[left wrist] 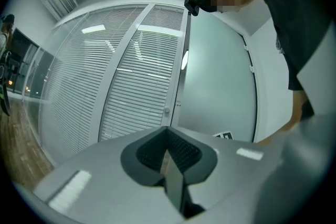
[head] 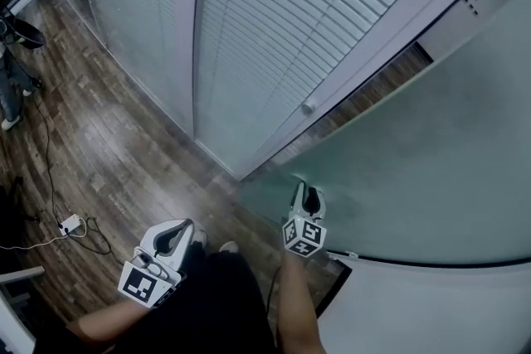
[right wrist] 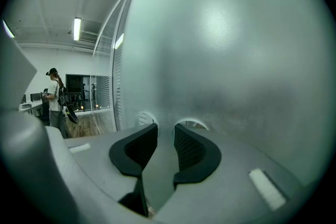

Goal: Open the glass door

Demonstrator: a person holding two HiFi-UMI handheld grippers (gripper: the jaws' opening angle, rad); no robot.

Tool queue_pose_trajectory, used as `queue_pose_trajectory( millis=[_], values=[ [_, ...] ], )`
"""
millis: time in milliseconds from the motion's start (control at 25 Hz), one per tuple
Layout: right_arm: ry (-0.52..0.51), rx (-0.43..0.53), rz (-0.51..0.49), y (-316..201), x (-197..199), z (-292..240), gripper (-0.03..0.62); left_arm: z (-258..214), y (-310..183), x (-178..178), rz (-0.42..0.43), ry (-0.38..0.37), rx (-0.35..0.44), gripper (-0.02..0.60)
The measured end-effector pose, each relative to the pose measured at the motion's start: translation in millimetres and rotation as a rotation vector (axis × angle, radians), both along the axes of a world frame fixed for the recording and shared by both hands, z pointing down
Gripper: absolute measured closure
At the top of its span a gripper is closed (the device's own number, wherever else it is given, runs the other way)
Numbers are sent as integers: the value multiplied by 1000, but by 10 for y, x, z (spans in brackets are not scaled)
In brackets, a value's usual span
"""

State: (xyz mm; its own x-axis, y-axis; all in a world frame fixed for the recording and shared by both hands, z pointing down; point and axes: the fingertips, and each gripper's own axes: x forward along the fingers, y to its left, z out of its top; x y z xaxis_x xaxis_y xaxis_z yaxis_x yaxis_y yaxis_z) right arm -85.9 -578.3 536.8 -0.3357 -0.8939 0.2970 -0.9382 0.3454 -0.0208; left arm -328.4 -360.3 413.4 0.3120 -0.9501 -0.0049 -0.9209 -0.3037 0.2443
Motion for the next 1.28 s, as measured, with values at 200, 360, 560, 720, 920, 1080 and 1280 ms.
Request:
queue_pose_trajectory(
  millis=[200, 360, 560, 720, 920, 1080, 1280],
  values=[
    [-4, -5, 2, 352, -44, 1, 493, -2, 67, 172, 86, -5, 1, 581],
    [-9, 12, -10, 626, -72, -27, 491, -4, 151, 226, 123, 3, 9, 581],
    [-8, 10, -44, 1042, -100, -19, 491, 13, 311, 329, 138, 18, 23, 581],
    [-11, 5, -85, 1346, -118, 12, 491, 15, 472, 457, 146, 27, 29, 581],
    [-17, -2, -120, 1760, -100, 29, 490, -18, 848, 714, 178, 34, 34, 581],
    [-29, 19, -129, 2071, -71, 55, 488, 13, 1161, 824, 192, 29, 68, 581],
    [-37, 13, -129, 2388, -54, 113, 488, 112, 1468, 927, 214, 23, 40, 581]
  ],
)
